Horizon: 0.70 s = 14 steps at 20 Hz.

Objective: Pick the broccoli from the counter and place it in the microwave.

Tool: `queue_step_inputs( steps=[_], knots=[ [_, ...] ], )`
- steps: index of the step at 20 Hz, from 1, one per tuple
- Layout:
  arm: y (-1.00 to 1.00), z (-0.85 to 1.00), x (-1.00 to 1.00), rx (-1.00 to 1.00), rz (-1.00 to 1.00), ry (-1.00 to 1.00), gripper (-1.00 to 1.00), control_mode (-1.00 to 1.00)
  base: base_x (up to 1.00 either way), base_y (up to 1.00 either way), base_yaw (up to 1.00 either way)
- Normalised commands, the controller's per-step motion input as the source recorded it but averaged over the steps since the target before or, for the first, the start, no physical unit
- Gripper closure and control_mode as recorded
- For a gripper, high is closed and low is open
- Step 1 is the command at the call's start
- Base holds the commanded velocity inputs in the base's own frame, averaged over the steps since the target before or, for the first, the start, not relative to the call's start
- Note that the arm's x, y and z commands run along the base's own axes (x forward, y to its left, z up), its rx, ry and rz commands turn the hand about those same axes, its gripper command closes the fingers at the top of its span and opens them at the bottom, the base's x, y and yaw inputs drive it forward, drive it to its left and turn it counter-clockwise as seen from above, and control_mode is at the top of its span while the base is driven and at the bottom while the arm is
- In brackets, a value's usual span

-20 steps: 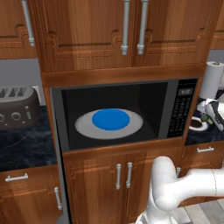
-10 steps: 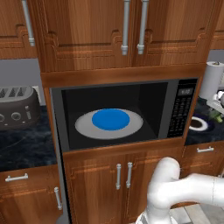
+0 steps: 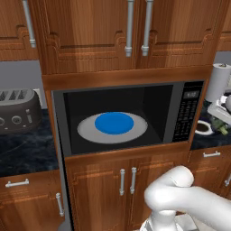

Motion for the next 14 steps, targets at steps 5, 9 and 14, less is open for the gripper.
queue_step_inputs(
  steps=[5, 9, 14],
  knots=[
    [1.00, 0.29, -0.83, 0.05, -0.07, 0.10, 1.00, -1.00, 0.00, 0.00, 0.00],
    [1.00, 0.31, -0.35, 0.09, -0.17, 0.08, 1.00, -1.00, 0.00, 0.00, 0.00],
    [1.00, 0.33, -0.11, 0.13, -0.27, 0.02, 1.00, -1.00, 0.00, 0.00, 0.00]
  ],
)
